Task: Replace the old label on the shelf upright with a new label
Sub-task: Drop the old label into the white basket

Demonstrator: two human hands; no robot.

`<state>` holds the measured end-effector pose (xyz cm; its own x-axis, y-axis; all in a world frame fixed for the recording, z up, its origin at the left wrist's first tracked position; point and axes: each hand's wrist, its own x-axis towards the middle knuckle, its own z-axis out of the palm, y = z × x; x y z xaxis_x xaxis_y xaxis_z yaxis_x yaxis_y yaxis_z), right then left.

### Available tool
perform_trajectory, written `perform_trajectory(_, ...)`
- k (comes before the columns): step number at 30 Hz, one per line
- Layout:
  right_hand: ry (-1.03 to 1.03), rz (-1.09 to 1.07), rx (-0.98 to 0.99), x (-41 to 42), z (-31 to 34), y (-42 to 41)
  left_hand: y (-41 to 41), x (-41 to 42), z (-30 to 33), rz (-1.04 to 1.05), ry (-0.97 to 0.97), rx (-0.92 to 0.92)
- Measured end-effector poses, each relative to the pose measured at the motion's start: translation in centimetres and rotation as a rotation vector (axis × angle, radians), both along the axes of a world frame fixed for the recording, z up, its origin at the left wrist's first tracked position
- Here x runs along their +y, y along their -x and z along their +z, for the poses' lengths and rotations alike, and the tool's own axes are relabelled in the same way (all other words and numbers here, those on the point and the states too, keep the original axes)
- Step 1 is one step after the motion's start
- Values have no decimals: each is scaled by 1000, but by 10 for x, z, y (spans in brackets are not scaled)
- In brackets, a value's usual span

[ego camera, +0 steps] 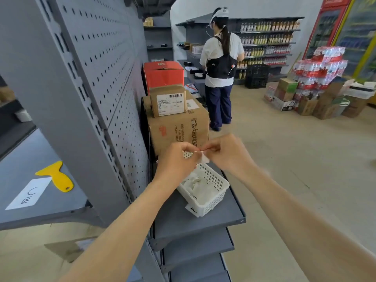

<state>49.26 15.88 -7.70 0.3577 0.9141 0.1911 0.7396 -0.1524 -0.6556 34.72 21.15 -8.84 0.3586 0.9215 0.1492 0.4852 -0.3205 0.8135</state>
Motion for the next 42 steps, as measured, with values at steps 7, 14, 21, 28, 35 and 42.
perform_trajectory(7,269,-1,-70,25,-71,3,-17,26,-70,-39,-34,424)
perform_trajectory(14,332,-21,-116,27,-93,1,-16,21,-82,-31,-245,711)
perform_trajectory(21,92,4,-76,9,-42,11,2,1,-40,-7,-366,336)
perform_trajectory(28,-503,25,56,-44,47,62,42,-50,32,-36,-658,-110)
perform_trajectory(35,-765,135,157,-70,87,155,135,-79,79,35,-849,-272)
perform_trajectory(42,-788,289,250,-63,105,260,265,-55,86,292,-860,-118)
